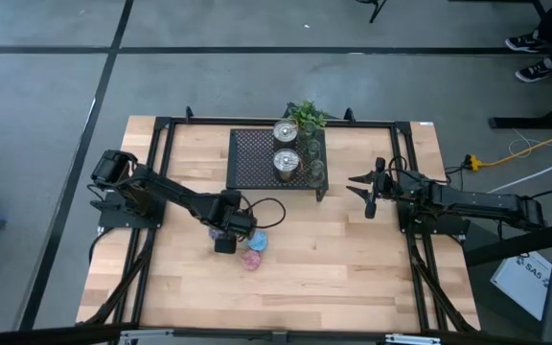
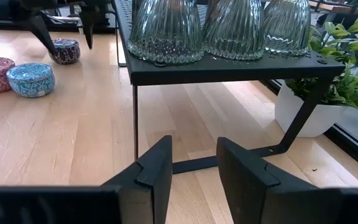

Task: Pick & Place candle stick holders
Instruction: Put the red patterned scented candle on the shelf

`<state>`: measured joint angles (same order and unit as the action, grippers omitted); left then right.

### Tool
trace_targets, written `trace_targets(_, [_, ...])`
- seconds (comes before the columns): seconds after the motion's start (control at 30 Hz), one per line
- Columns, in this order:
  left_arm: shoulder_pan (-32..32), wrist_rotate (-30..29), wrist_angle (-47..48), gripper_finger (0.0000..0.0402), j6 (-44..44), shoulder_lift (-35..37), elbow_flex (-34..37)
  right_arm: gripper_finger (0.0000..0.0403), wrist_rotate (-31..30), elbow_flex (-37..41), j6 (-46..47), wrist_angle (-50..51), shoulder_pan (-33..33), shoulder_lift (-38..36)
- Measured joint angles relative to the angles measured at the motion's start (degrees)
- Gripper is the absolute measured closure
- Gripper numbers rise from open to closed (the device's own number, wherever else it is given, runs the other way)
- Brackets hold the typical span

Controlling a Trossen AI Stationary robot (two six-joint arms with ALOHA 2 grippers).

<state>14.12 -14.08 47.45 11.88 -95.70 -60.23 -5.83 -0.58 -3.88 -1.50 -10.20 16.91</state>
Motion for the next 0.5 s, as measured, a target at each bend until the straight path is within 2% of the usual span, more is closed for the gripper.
trace_targets(0.1, [1.6,-2.9,2.2,0.0070,1.0,2.6,0.0,0.0274,0.0,0.0,0.0,0.0,0.0,0.0])
trace_targets(0.33, [5.8,-3.5,5.5,0.0070,4.5,10.7,0.0,0.0275,0.0,0.0,0.0,0.0,0.0,0.0])
trace_targets(0.5, [9.1,-7.6,8.9,0.0070,9.4,14.9,0.0,0.0275,0.0,0.0,0.0,0.0,0.0,0.0])
